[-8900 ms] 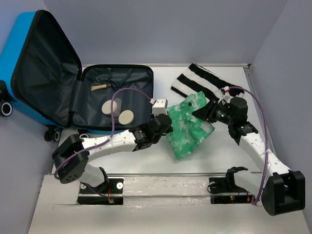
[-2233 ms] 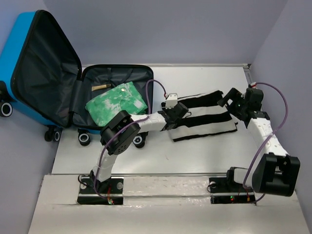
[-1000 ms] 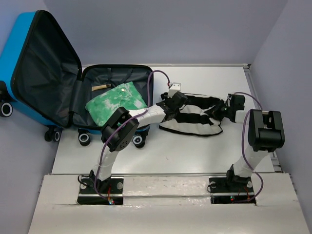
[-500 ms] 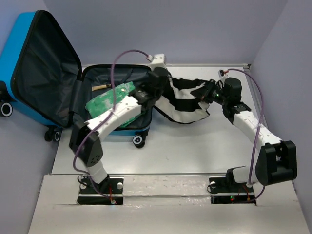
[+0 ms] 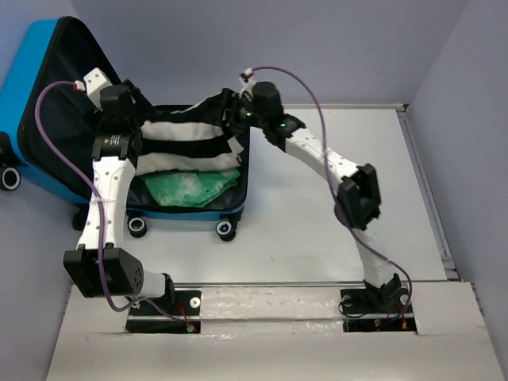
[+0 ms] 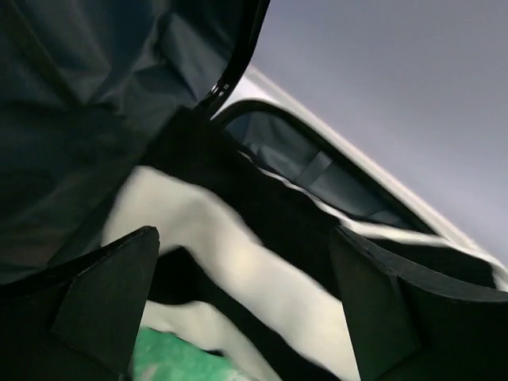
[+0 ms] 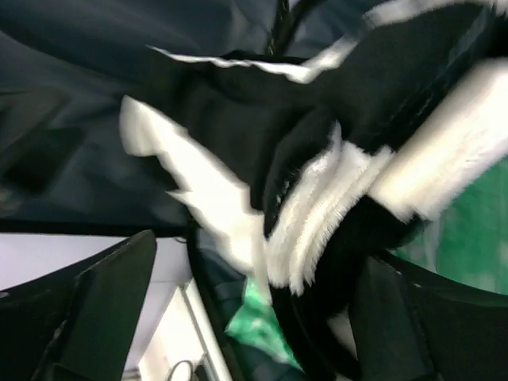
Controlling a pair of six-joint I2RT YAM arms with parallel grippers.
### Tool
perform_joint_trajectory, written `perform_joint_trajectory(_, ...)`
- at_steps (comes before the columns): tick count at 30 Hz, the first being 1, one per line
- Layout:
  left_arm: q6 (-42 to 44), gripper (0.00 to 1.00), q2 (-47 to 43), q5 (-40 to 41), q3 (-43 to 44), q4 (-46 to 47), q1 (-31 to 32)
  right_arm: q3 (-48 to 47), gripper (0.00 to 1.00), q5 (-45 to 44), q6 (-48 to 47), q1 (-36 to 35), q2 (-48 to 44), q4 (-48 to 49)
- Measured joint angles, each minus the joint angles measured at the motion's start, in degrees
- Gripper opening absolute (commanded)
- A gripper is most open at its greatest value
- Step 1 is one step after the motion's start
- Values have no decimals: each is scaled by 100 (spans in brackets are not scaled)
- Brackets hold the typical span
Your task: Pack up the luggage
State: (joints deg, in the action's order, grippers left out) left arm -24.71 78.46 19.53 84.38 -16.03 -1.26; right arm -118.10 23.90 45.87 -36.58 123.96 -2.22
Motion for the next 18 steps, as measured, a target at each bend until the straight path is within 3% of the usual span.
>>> perform_joint_trajectory(3, 129, 99, -31, 83, -98, -358, 28, -1631, 100, -15, -358, -293, 1434, -977)
perform_joint_trajectory(7, 289, 95, -1049, 302, -599, -693, 688, -1731, 99, -245, -691, -433, 1915, -2024)
perform_joint_trajectory(12, 315, 92, -3080, 929, -1283, -990, 850, -1471, 98, -568, -1121, -387, 1537, -2492)
perform_joint_trajectory(15, 262, 91, -4413, 1805, -1930, -1211, 822, -1318, 99, -734, -1379, -358, 1016, -2601)
perform_joint_trajectory(18, 111, 87, -4903, 2728, -2380, -1674, 796, -1104, 99, -780, -1661, -363, 328, -2590)
